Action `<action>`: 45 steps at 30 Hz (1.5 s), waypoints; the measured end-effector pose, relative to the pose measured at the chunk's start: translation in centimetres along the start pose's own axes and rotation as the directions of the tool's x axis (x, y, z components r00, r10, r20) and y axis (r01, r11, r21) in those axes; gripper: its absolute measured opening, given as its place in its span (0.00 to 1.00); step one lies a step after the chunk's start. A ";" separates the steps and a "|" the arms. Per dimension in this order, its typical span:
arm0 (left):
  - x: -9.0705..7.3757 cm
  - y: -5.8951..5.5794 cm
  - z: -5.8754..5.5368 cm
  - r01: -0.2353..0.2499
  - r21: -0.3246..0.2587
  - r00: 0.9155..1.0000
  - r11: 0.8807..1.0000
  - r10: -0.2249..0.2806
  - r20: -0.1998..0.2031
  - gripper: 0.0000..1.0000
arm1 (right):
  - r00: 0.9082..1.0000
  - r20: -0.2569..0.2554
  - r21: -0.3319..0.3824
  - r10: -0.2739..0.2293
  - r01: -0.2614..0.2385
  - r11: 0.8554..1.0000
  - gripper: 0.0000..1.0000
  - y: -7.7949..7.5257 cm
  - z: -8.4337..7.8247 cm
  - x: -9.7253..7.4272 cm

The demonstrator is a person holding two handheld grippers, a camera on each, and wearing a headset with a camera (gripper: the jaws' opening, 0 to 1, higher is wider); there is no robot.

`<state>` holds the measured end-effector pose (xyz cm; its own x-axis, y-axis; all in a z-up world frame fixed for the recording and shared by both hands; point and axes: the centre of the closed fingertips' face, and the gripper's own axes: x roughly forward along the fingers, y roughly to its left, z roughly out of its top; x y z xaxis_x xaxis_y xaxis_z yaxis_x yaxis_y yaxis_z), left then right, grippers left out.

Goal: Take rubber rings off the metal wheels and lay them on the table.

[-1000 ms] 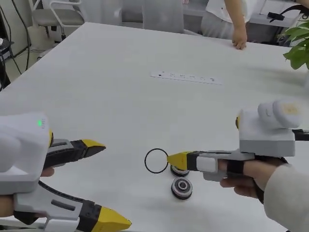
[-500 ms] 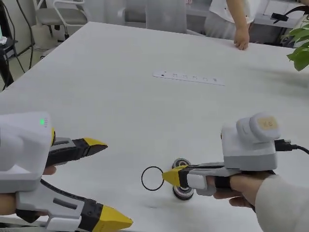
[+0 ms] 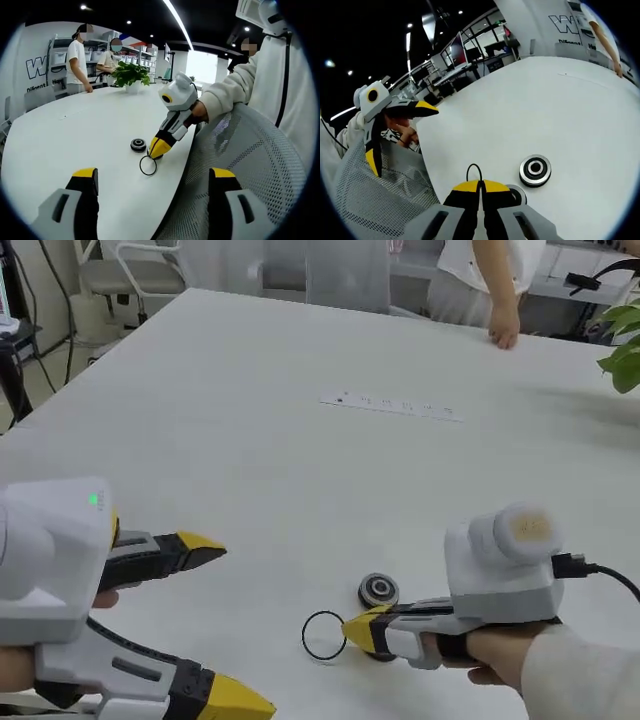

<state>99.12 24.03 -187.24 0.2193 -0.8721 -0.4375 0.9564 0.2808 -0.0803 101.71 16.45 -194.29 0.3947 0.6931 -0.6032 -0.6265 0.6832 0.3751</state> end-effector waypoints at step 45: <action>-0.1 -0.1 -0.2 -0.002 -0.007 1.000 1.000 0.002 -0.011 0.89 | 0.997 0.075 -0.131 -0.006 0.016 0.991 0.08 0.3 2.8 -1.2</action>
<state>98.93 24.20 -187.36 0.2187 -0.8674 -0.4471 0.9547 0.2849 -0.0858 102.91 16.49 -191.44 0.4474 0.7043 -0.5511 -0.7032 0.6578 0.2698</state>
